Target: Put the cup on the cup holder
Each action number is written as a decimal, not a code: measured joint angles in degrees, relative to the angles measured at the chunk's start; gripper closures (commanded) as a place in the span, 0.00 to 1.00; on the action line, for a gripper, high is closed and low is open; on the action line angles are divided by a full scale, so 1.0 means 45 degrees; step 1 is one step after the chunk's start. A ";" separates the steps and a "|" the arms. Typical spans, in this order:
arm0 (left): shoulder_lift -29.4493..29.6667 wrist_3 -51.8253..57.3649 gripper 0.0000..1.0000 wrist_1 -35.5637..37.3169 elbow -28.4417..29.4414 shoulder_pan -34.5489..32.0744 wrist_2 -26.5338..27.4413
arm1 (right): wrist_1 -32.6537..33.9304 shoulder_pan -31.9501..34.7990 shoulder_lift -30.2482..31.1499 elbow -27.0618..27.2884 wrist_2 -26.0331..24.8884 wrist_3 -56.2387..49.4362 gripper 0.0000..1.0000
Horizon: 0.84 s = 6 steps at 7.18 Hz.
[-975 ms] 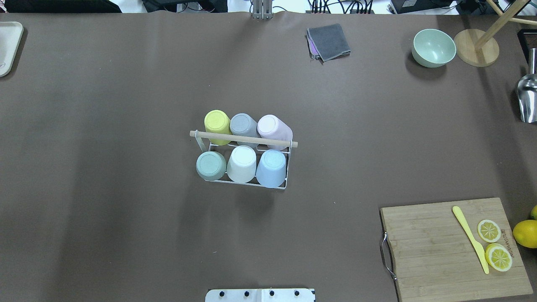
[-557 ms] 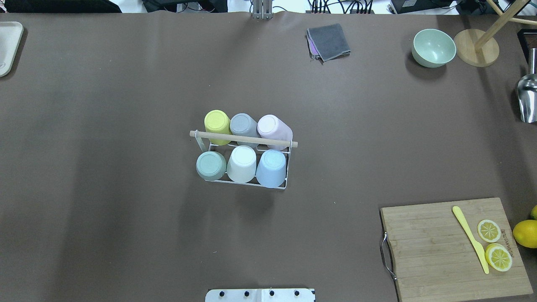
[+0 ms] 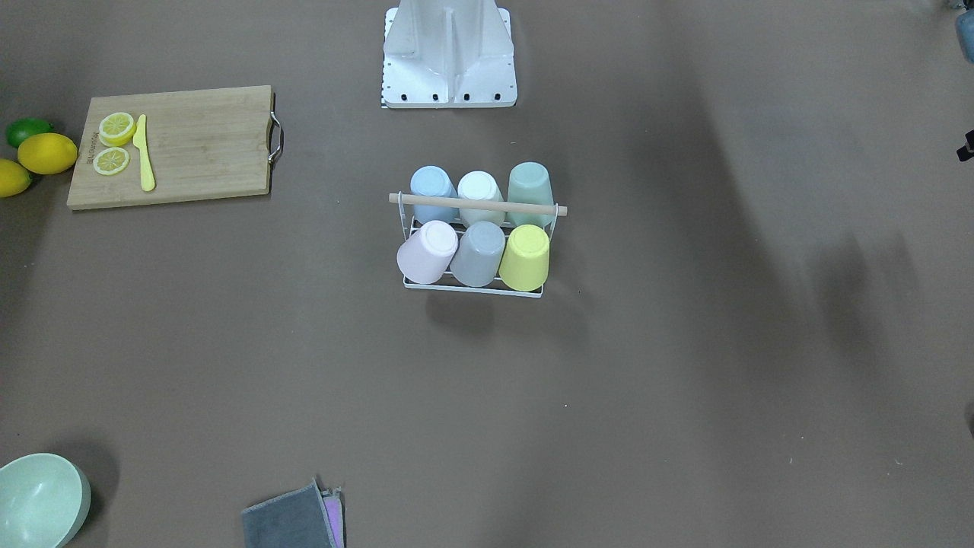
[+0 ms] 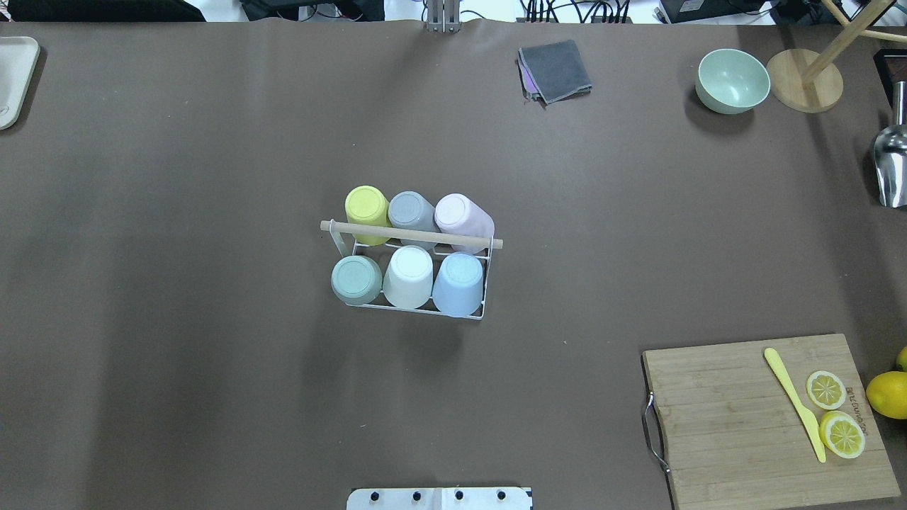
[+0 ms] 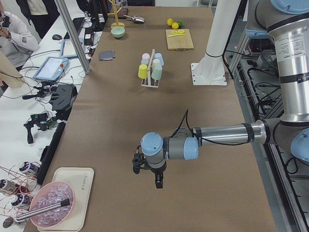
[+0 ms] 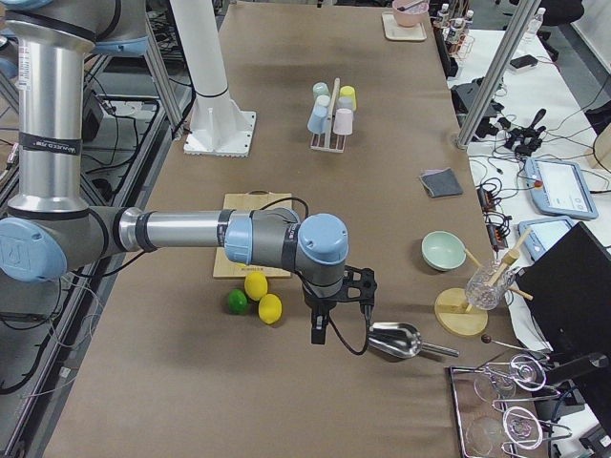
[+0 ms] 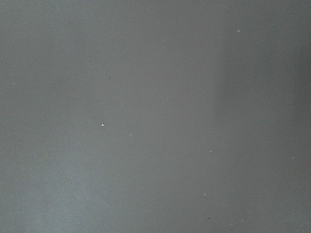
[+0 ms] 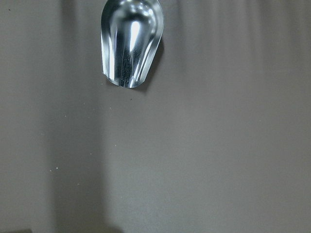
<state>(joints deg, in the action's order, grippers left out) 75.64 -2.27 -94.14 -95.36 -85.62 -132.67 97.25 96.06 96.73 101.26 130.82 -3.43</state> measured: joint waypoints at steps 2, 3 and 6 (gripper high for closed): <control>-0.0048 0.0459 0.02 -0.0152 0.0673 -0.0209 0.0111 | 0.0009 0.0000 0.0008 -0.0024 0.0009 0.0000 0.00; 0.0031 0.0983 0.02 -0.0223 0.1125 -0.0397 0.0470 | 0.0010 0.0000 0.0014 -0.0040 0.0010 0.0000 0.00; 0.0415 0.1455 0.02 -0.0069 0.1278 -0.0824 0.1480 | 0.0010 0.0020 0.0093 -0.0066 0.0041 0.0000 0.00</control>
<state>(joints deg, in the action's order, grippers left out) 77.50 4.28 -94.45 -89.61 -89.33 -126.01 97.30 96.15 97.15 100.96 131.01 -3.43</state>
